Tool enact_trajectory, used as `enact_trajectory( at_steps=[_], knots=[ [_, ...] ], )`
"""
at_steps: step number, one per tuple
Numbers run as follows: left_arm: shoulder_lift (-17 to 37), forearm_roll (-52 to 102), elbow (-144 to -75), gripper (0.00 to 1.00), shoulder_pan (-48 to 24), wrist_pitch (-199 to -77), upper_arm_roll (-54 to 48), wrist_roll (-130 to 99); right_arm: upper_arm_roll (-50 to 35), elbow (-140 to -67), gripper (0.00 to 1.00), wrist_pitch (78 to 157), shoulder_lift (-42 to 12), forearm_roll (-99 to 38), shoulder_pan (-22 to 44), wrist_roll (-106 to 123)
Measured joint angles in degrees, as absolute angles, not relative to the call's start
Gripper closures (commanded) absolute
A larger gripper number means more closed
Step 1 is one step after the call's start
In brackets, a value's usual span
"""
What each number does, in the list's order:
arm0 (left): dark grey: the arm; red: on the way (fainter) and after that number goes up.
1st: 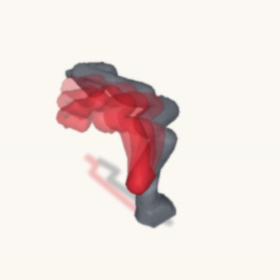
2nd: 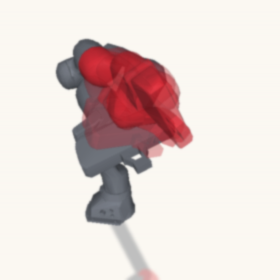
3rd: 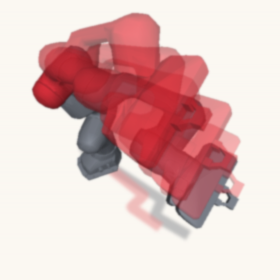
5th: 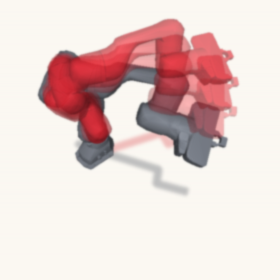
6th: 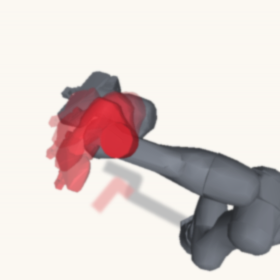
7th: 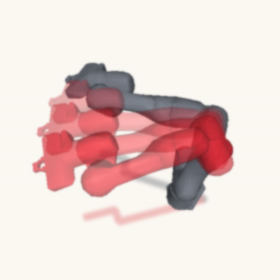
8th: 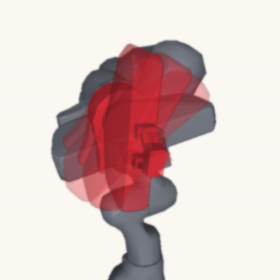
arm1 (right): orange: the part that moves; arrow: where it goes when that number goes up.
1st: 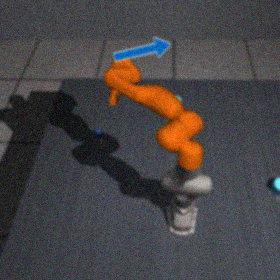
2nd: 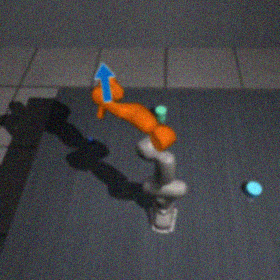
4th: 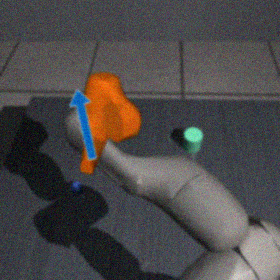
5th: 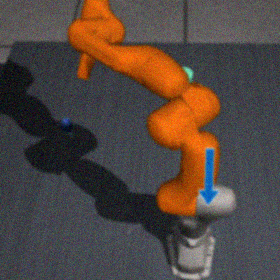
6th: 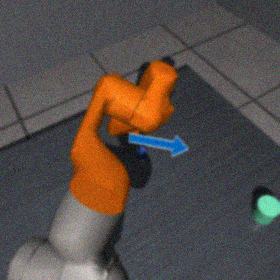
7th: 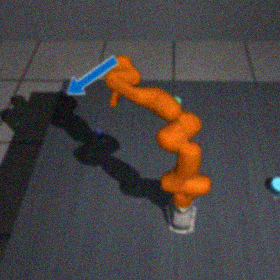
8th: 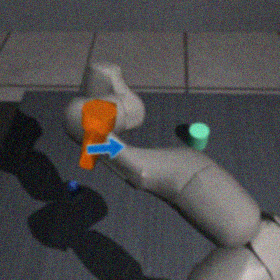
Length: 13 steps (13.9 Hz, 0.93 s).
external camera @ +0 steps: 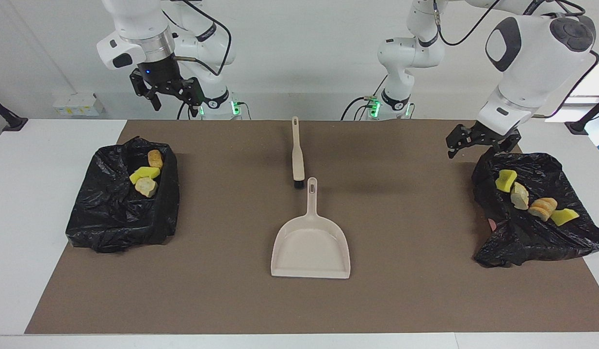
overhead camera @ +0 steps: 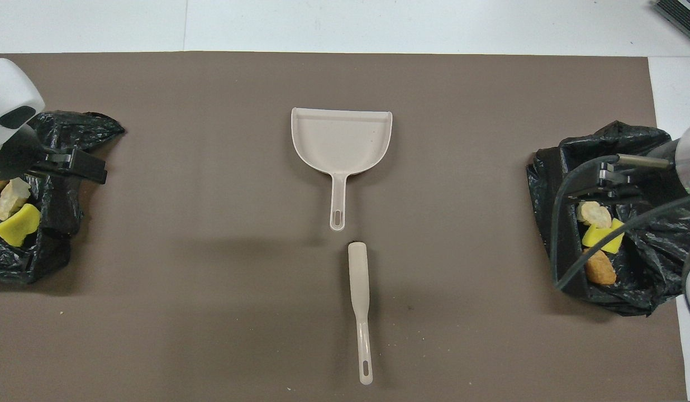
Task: Sweep and dump trash in bin
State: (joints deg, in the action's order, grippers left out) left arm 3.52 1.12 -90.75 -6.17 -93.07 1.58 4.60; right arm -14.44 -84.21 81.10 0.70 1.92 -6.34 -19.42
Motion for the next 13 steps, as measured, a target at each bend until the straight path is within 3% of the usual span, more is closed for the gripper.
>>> enact_trajectory(
  at_steps=[13],
  knots=[
    [0.2,1.1,-91.8,0.00,-6.3,-89.1,1.1,4.9,-14.4,-84.3,0.00,81.1,0.7,1.9,-6.3,-19.4]
  ],
)
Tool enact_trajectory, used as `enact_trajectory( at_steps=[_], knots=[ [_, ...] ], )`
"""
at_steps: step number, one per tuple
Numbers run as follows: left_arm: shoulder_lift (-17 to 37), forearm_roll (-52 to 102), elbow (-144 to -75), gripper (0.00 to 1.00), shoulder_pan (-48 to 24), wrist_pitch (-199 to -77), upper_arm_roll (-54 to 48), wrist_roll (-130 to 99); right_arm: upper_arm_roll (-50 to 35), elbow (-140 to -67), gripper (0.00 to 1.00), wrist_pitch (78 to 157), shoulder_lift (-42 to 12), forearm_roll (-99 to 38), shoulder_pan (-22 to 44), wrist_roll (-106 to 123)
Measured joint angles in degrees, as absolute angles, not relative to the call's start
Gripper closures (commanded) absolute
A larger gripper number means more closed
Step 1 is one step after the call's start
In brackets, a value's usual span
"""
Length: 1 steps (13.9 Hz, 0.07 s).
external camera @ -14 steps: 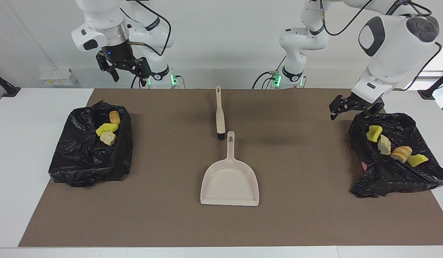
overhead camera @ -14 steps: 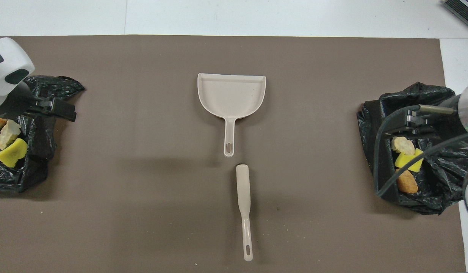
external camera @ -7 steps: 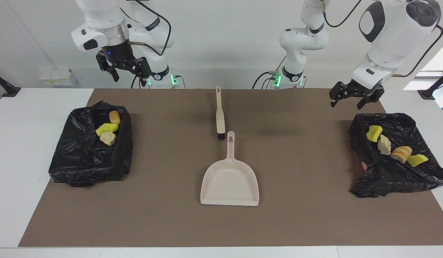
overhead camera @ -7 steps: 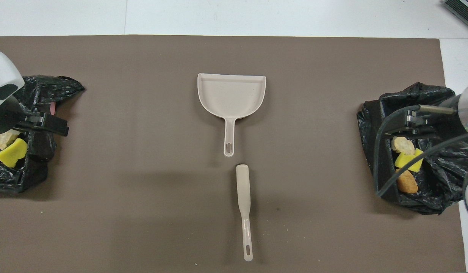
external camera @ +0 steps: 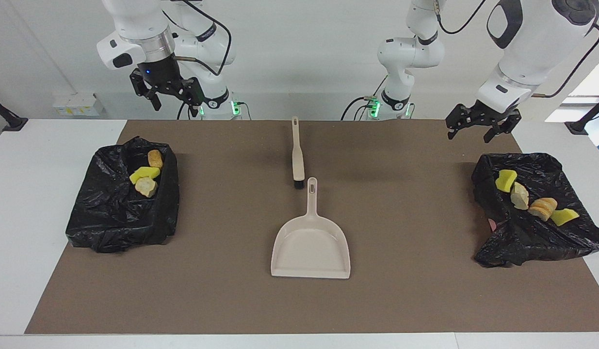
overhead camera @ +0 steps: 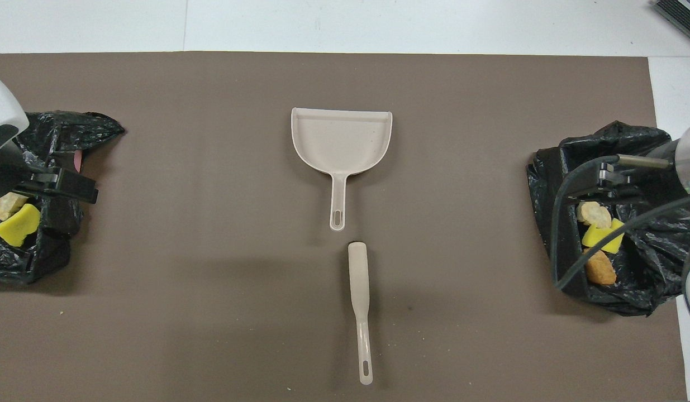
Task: Sweep and dump trash in bin
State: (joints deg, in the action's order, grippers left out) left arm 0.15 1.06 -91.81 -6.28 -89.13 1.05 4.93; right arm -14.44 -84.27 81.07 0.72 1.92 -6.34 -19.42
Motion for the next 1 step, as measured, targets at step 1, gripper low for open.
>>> enact_trajectory(
  at_steps=[1],
  knots=[
    [0.2,1.1,-91.8,0.00,-6.3,-89.1,0.9,4.9,-14.4,-84.3,0.00,81.1,0.7,1.9,-6.3,-19.4]
  ],
)
